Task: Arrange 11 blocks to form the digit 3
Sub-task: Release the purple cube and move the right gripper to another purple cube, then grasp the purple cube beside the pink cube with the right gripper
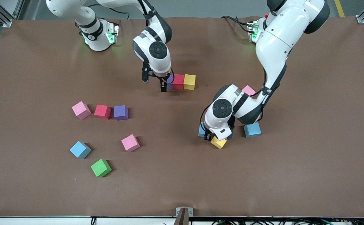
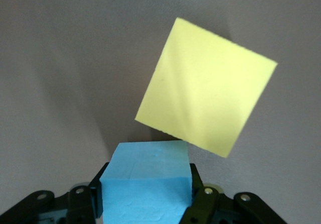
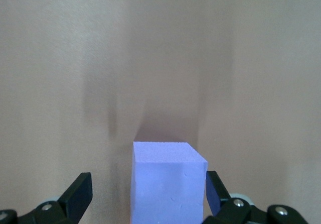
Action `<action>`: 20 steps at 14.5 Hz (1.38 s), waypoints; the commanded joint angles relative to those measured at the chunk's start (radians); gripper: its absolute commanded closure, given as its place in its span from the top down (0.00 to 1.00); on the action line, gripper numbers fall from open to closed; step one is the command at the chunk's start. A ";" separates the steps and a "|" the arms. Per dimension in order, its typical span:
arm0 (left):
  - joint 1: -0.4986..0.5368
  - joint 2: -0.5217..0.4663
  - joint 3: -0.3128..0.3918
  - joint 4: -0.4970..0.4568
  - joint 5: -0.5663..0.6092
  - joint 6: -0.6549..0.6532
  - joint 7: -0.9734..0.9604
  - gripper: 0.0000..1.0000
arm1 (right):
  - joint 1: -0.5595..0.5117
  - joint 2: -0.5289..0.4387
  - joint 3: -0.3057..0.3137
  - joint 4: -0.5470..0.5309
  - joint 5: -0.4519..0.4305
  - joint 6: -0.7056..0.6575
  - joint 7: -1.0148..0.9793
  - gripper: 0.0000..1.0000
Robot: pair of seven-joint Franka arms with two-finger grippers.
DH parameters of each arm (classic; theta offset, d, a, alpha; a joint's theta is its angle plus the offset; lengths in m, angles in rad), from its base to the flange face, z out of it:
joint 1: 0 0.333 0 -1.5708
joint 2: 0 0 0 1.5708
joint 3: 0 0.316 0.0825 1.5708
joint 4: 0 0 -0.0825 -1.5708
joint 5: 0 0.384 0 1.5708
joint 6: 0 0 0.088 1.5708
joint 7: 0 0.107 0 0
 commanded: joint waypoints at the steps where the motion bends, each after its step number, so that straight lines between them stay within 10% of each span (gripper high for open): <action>1: 0.004 -0.057 0.007 -0.004 0.014 -0.051 -0.011 0.29 | -0.062 -0.058 0.006 0.002 0.011 -0.071 -0.135 1.00; 20: 0.063 -0.244 0.004 -0.165 0.015 -0.120 0.006 0.29 | -0.499 -0.082 0.003 0.013 -0.164 -0.068 -1.579 1.00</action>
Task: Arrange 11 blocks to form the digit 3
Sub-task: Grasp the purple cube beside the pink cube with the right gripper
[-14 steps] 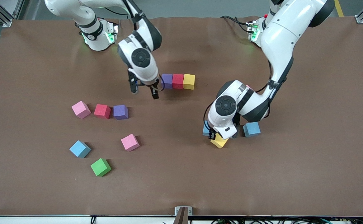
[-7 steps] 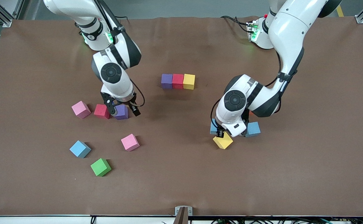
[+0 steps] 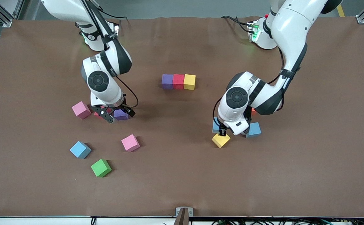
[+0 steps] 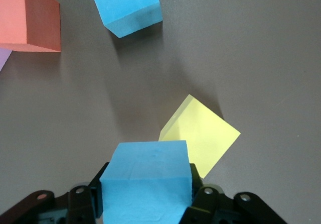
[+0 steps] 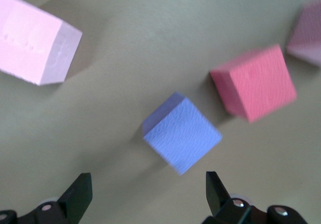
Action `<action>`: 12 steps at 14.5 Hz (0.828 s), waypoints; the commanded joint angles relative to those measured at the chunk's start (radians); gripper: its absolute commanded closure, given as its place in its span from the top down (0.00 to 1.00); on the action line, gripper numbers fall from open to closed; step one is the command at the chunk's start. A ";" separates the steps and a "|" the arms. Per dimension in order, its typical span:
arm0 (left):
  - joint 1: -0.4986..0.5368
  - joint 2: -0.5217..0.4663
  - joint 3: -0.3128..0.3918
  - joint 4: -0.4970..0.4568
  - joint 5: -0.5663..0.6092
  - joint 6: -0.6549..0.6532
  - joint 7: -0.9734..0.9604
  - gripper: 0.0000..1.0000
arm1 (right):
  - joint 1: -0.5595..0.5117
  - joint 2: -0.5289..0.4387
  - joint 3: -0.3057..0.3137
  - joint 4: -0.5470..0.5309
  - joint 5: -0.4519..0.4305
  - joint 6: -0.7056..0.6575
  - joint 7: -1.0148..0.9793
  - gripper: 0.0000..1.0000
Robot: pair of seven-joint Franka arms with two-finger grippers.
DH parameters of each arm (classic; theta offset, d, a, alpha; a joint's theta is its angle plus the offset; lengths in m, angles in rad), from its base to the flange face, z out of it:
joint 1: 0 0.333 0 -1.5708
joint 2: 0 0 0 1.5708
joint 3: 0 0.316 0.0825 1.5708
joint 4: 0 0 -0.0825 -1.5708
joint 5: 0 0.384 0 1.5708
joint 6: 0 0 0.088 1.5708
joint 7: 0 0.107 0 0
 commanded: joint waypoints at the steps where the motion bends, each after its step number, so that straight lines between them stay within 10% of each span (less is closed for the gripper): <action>1: 0.005 -0.037 0.000 -0.036 0.013 -0.004 0.000 0.29 | -0.080 -0.039 0.019 -0.045 -0.015 0.000 -0.309 1.00; 12: 0.010 -0.041 -0.002 -0.036 0.012 -0.004 -0.003 0.30 | -0.087 -0.043 0.024 -0.181 -0.012 0.224 -0.449 1.00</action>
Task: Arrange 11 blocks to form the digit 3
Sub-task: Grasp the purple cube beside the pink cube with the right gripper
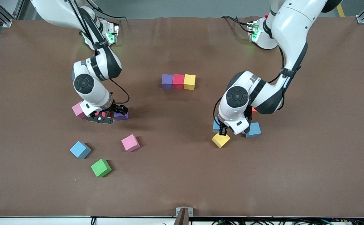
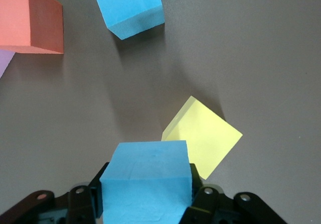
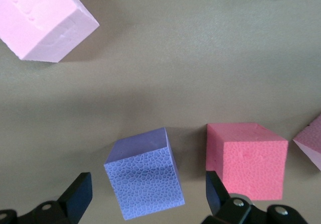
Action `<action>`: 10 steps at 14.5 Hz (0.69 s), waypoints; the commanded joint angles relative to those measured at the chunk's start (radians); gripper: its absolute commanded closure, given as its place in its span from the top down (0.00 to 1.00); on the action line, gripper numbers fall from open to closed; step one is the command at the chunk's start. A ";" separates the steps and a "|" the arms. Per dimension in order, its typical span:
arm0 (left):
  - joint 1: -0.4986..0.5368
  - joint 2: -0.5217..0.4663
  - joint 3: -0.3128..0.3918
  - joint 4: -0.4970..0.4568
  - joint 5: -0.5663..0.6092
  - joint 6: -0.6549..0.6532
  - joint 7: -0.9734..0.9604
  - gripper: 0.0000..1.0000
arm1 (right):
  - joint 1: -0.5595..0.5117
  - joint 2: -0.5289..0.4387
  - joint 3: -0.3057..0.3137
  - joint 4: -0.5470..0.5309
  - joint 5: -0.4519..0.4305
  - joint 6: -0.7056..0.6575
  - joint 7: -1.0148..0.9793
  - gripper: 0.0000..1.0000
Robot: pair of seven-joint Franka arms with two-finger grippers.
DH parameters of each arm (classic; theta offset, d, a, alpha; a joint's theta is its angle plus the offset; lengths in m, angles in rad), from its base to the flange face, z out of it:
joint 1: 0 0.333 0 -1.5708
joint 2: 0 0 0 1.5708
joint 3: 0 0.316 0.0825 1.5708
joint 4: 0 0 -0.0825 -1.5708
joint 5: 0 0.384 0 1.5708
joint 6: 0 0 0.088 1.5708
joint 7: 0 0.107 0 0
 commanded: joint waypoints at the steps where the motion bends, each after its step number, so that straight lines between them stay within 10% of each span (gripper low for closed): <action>1: 0.013 -0.033 -0.003 -0.025 0.012 -0.004 -0.004 0.30 | 0.000 -0.035 0.008 -0.077 -0.013 0.065 -0.008 1.00; 10: 0.011 -0.025 -0.006 -0.011 0.004 -0.004 -0.004 0.30 | 0.020 0.017 0.008 -0.107 -0.013 0.209 -0.009 1.00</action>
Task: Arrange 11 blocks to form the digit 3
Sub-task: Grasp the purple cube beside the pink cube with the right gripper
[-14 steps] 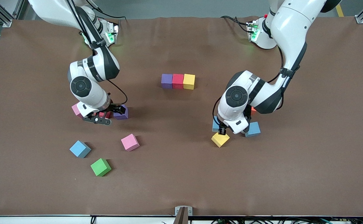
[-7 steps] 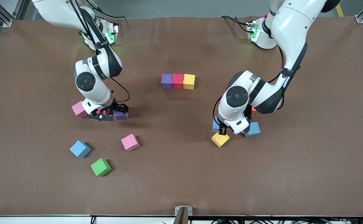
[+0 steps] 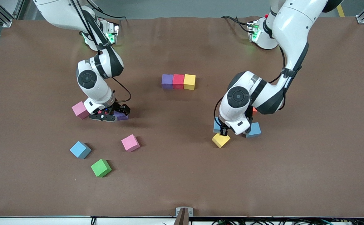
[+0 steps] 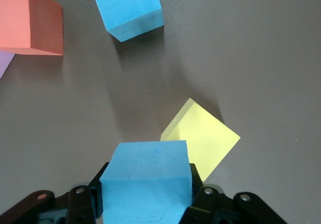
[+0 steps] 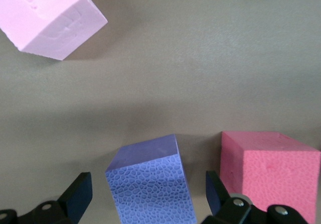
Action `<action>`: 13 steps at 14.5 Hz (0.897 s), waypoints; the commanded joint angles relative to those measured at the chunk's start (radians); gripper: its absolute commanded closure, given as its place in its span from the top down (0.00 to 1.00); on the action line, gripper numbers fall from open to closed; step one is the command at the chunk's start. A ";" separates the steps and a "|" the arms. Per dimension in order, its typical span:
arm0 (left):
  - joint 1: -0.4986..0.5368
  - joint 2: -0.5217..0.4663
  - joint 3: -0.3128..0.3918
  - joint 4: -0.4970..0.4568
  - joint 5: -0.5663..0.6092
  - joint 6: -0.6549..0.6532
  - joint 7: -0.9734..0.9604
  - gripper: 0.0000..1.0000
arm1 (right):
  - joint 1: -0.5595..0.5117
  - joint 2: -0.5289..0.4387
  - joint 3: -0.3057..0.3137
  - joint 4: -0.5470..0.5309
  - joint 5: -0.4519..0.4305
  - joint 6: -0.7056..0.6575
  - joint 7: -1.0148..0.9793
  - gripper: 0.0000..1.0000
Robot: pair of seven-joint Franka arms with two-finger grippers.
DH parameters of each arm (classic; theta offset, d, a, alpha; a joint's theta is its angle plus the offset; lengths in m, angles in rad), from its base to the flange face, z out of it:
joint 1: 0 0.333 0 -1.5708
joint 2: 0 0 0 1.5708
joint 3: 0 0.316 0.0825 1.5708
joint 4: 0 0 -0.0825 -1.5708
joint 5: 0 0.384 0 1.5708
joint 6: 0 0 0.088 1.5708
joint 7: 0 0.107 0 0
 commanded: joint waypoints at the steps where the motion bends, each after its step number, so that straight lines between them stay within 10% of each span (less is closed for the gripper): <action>1: 0.006 -0.022 -0.005 -0.011 0.003 -0.005 -0.002 0.30 | 0.014 0.001 0.001 -0.036 -0.013 0.043 -0.005 1.00; 7: 0.006 -0.021 -0.005 -0.005 0.001 -0.005 -0.002 0.30 | 0.014 0.000 -0.001 -0.051 -0.015 0.045 -0.029 0.92; 13: 0.001 -0.021 -0.005 -0.004 0.001 -0.005 -0.004 0.30 | 0.013 -0.002 -0.001 -0.053 -0.015 0.034 -0.042 0.29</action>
